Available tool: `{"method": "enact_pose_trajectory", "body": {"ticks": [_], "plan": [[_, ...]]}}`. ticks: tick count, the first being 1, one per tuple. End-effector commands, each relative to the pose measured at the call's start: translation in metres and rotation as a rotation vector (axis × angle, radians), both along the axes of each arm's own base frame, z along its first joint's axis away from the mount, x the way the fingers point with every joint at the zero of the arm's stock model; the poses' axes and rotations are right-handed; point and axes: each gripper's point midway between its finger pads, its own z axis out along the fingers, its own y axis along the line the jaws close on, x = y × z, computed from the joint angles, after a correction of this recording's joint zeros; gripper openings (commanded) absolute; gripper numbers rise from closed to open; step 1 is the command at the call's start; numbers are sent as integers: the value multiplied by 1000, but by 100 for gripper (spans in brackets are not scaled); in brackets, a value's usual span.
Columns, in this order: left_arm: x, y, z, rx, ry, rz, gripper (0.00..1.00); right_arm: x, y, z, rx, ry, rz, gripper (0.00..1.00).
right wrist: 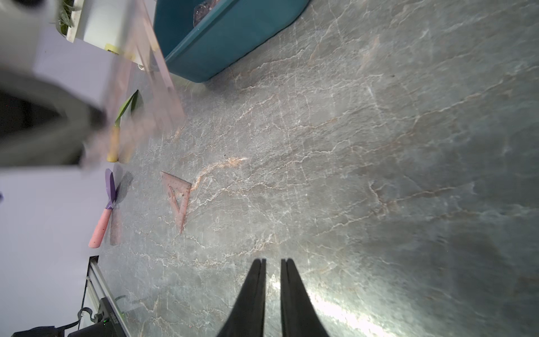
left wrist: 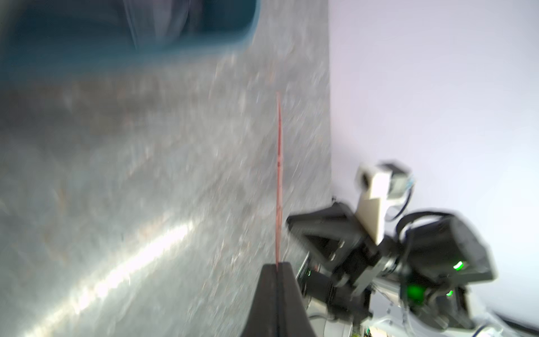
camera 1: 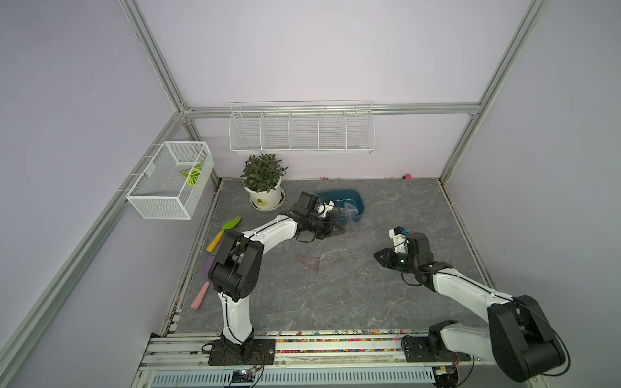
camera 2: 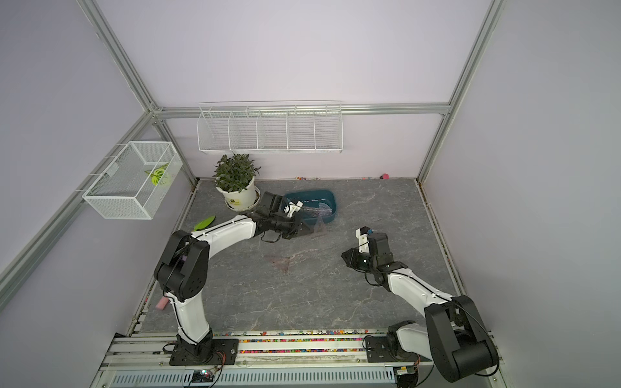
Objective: Put the scattered rulers into the storage box
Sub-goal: Place the ruler in the storage box.
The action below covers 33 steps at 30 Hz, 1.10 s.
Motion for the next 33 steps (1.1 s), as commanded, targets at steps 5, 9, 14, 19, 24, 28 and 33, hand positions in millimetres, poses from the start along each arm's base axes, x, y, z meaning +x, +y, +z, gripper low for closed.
{"method": "enact_pose_trajectory", "body": {"ticks": [5,9,14,19,24,28,33], "plan": [[65,-12,-22,52,35,54,0,-4,5,-3,39,-2,22,16],[90,-20,-26,59,23,53,0,-3,10,-5,62,21,41,15],[108,-22,-37,88,18,54,0,-3,10,-4,58,24,50,15],[114,-24,-46,109,19,45,0,-2,11,-3,57,23,58,15],[118,-21,-40,145,-17,46,16,-3,11,-2,53,18,63,15],[117,-19,-14,141,-72,48,41,-3,13,1,58,10,76,15],[105,-5,42,148,-183,82,46,-6,27,8,24,-31,163,17]]}}
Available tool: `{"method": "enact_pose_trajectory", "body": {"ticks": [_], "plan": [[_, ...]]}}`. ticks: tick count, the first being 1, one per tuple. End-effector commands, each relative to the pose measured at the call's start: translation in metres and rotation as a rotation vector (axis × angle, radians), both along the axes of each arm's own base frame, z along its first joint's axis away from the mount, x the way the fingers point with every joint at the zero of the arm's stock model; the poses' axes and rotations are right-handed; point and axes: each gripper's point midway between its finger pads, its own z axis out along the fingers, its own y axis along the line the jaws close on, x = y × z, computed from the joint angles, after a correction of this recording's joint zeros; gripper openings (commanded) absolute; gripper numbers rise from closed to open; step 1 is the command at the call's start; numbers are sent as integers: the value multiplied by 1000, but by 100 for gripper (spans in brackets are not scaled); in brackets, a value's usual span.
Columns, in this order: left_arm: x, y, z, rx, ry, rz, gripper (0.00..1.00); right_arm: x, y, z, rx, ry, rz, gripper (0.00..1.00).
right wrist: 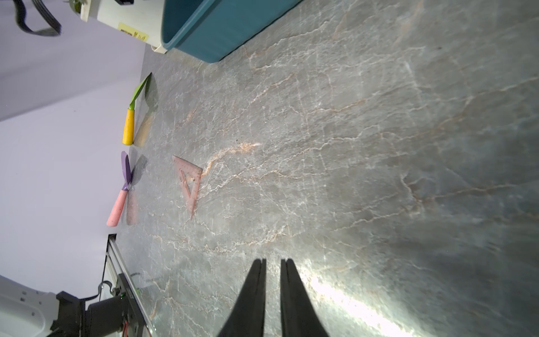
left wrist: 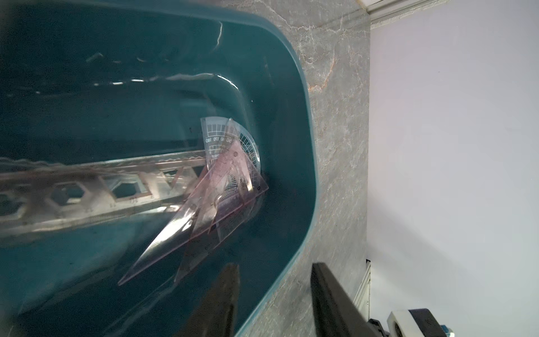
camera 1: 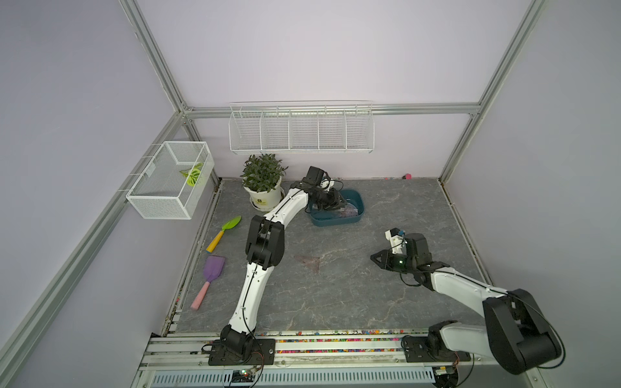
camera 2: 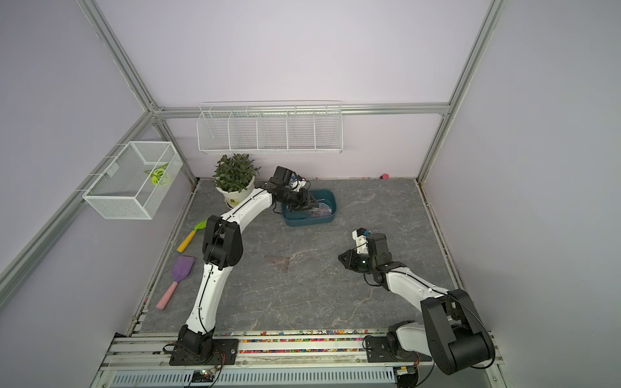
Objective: Put the scattered rulers into the storage box
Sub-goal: Place the ruler in the storage box, then move the ruler to the center of the board.
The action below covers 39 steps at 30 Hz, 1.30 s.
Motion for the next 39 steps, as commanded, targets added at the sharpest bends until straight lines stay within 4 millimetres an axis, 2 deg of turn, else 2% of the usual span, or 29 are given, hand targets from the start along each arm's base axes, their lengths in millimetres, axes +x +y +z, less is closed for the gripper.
{"method": "enact_pose_trajectory", "body": {"ticks": [1,3,6,9,13,16,20,24,27,32,35,39], "plan": [[-14,17,70,-7,-145,24,46,-2,19,10,-56,-63,98,17],[-32,30,77,-1,-155,53,46,-7,42,14,-128,-113,168,19],[-66,58,62,48,-127,101,46,-9,77,14,-208,-148,256,21],[-102,91,33,120,-72,153,46,-12,112,11,-246,-171,325,22],[-138,137,-16,161,29,234,46,-12,150,-1,-369,-212,406,35],[-146,165,-34,161,74,306,46,-4,174,-10,-431,-226,456,47],[-148,199,-42,200,103,413,46,4,199,-21,-546,-259,529,65],[-148,227,-49,189,119,497,45,12,216,-36,-596,-260,571,74],[-147,234,-53,175,132,508,45,17,224,-45,-614,-249,595,76],[-146,227,-61,148,163,483,45,19,231,-58,-639,-232,635,76],[-145,224,-62,132,172,469,45,18,227,-63,-666,-226,647,66],[-145,221,-63,118,177,455,44,8,215,-67,-729,-232,675,59]]}}
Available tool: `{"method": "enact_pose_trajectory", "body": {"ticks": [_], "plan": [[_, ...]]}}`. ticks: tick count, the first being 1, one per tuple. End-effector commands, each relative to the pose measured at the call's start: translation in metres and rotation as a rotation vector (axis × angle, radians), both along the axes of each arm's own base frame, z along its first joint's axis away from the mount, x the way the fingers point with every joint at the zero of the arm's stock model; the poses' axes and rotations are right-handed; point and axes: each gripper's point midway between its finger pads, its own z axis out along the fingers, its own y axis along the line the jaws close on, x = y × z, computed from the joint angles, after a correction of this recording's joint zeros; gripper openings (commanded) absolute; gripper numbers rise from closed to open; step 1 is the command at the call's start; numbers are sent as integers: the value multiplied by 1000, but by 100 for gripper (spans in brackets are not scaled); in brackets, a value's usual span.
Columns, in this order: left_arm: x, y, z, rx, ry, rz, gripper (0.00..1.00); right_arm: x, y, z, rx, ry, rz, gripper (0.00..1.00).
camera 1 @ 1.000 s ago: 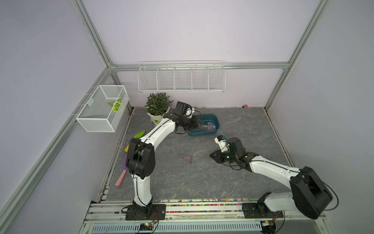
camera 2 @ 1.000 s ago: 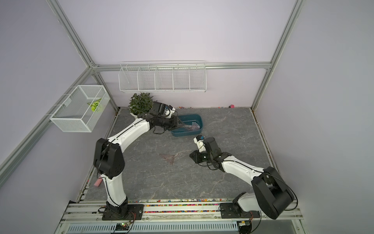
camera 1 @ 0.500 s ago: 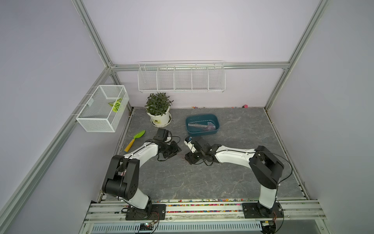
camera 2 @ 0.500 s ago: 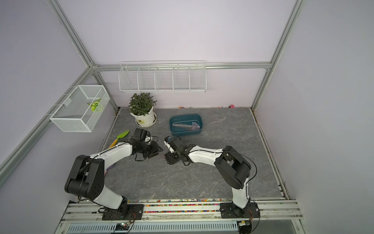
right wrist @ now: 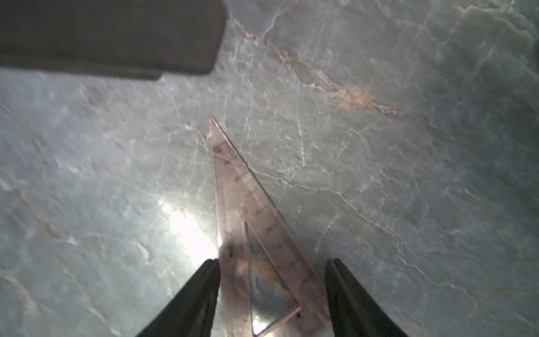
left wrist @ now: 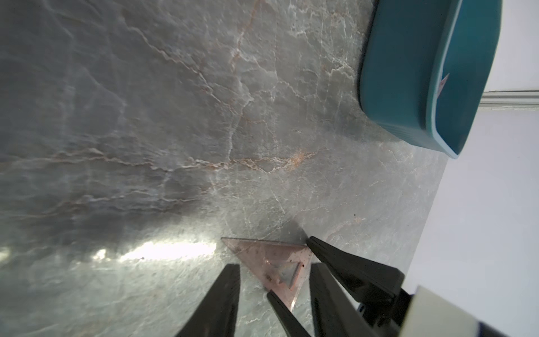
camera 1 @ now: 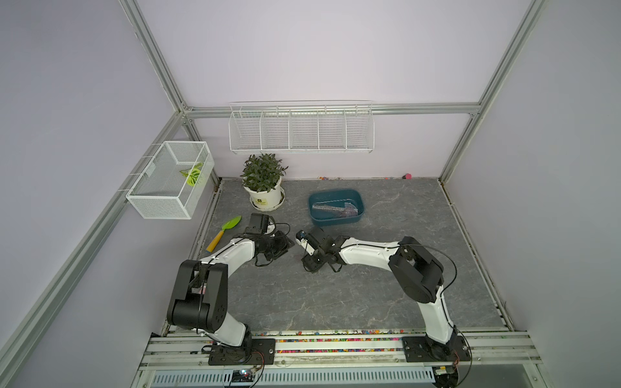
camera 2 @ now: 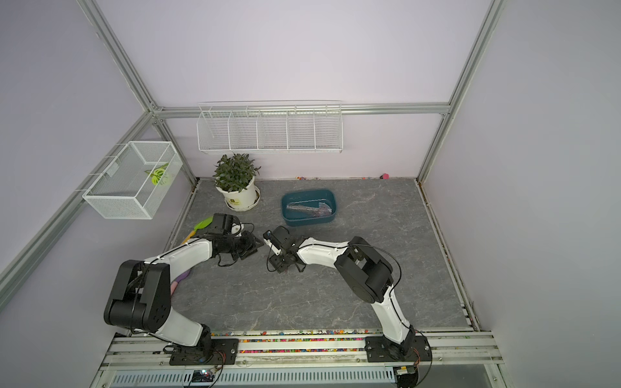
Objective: Put the scattered rulers into the storage box
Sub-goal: Move the ruler to the center of the board.
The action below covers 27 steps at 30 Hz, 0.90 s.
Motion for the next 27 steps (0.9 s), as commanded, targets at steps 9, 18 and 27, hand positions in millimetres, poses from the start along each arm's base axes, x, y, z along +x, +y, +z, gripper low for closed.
{"method": "enact_pose_trajectory", "body": {"ticks": [9,18,27], "plan": [[1,-10,-7,-53,17,-32,44,-39,-57,-14,-140,16,63,44],[-1,-31,-15,-59,46,-74,44,-49,-86,15,-69,-18,74,51],[9,-55,-18,-51,54,-120,43,-70,-67,17,-16,-36,43,74]]}}
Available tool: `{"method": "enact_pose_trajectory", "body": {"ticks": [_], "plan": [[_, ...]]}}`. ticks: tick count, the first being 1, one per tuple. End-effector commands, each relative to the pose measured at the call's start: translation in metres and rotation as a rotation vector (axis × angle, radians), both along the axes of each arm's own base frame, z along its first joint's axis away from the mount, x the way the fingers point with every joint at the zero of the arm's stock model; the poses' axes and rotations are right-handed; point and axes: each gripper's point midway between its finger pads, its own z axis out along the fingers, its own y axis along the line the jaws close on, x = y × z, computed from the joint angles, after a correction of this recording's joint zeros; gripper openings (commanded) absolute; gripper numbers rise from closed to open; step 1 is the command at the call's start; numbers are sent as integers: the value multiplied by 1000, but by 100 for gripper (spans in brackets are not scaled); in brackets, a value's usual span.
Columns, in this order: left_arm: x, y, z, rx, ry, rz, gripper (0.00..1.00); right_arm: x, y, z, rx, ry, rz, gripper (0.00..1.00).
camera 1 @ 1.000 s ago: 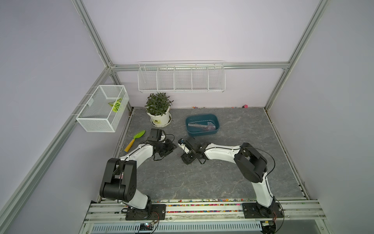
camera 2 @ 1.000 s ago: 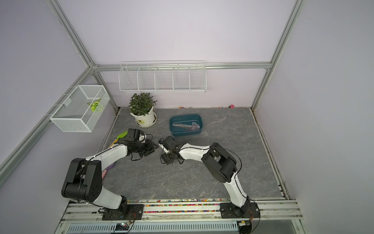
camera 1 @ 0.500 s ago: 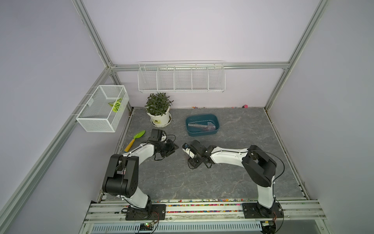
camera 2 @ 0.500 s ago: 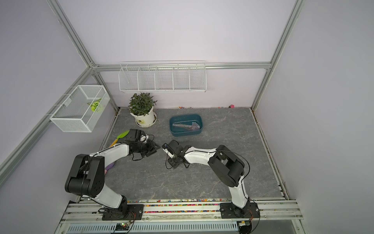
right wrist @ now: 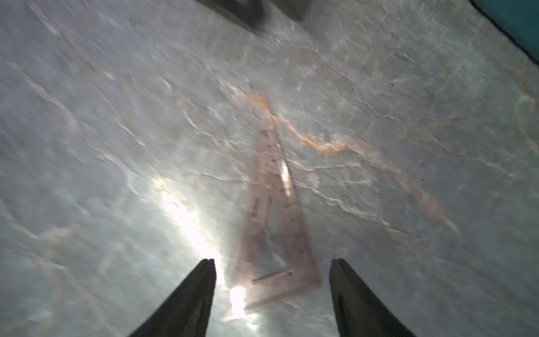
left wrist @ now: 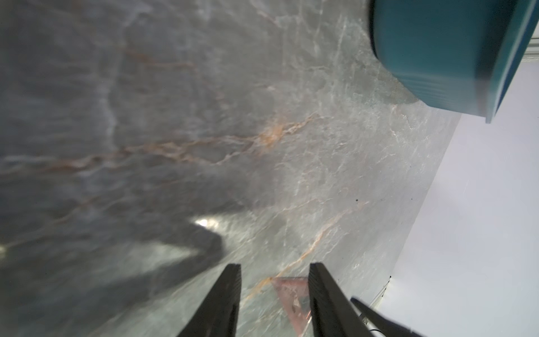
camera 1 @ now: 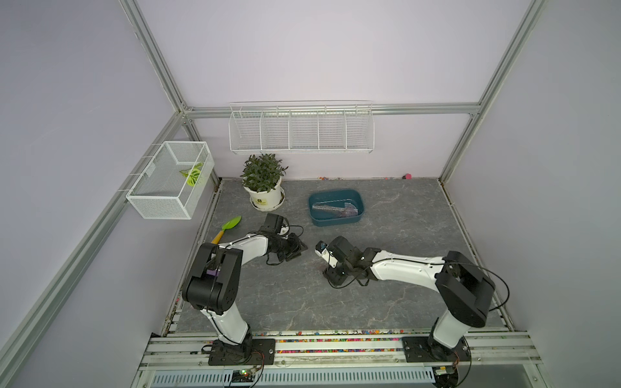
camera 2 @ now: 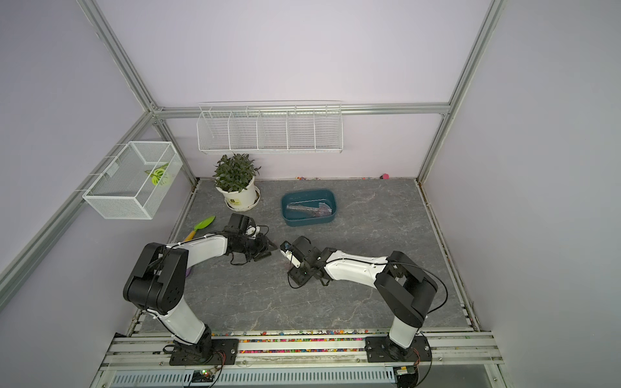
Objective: Put the scattered rulers into the storage box
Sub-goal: Move the ruler to the center of the board, then adjust the ruler at the center of the board.
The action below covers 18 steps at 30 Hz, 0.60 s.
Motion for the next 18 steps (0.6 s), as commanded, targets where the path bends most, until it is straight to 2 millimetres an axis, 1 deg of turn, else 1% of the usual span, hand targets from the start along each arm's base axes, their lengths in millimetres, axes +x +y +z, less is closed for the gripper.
{"method": "enact_pose_trajectory", "body": {"ticks": [1,3,5,12,15,18], "plan": [[13,-5,7,-6,-20,-2,43,-7,-1,-19,-32,11,-34,75],[14,-7,7,-5,-22,-7,43,-4,-9,-28,-73,3,-60,76],[15,-9,6,-6,-20,-12,43,-4,-18,-33,-97,-8,-75,76],[14,-14,0,-14,-8,-22,43,-5,-44,-40,-181,-42,-106,75],[14,-15,0,-13,-9,-26,43,-5,-56,-40,-202,-47,-126,71],[13,-17,-2,-15,-2,-32,43,-4,-68,-38,-186,-34,-159,67]]}}
